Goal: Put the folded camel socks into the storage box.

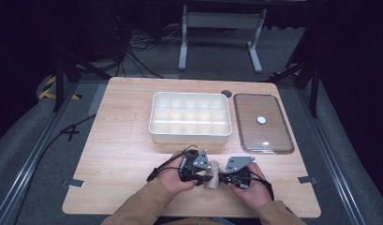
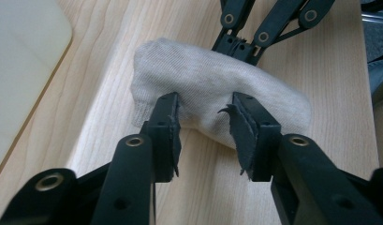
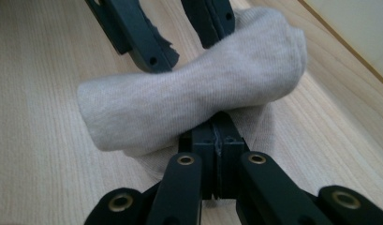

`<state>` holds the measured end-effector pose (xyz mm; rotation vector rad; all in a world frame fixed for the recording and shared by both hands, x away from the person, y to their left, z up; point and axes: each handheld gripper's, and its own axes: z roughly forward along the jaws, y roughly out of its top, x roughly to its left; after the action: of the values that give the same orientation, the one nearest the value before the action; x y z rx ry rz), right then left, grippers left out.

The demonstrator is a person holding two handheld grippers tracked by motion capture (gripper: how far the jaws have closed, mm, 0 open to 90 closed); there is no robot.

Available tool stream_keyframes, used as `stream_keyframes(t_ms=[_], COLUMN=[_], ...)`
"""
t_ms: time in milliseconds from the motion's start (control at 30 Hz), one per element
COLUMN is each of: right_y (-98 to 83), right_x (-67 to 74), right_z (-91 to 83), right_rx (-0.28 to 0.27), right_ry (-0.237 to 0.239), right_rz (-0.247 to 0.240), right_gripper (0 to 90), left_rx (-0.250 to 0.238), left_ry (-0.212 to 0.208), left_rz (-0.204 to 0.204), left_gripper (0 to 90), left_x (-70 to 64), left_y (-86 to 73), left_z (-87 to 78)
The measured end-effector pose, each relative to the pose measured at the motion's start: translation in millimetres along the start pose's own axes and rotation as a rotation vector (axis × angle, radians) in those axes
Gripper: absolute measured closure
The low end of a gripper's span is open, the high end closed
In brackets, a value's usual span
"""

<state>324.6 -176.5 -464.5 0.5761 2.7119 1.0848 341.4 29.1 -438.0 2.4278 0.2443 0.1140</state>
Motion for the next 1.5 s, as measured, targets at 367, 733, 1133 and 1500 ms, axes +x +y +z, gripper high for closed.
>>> stream_keyframes(t_ms=[367,733,1133,1500], right_y=[-0.6,-1.9,-1.0,1.6], right_x=[-0.5,-2.0,-4.0,-2.9], right_z=[0.5,-0.6,-23.1,-51.4], right_rx=[-0.003,-0.011,0.068,-0.026], right_ry=[0.009,0.022,-0.003,-0.045], right_rz=[0.007,0.010,0.009,0.003], right_gripper=[89.4,88.6,85.9,87.5], left_rx=[0.012,0.014,0.031,0.034], left_ry=[-0.024,-0.028,-0.036,-0.034], left_rz=[0.021,0.019,0.003,-0.007], left_gripper=[53.4,52.1,53.4,53.7], left_x=[-2.7,-3.8,-6.9,-7.2], left_y=[3.4,3.6,6.0,7.5], left_z=[13.5,14.2,19.3,20.5])
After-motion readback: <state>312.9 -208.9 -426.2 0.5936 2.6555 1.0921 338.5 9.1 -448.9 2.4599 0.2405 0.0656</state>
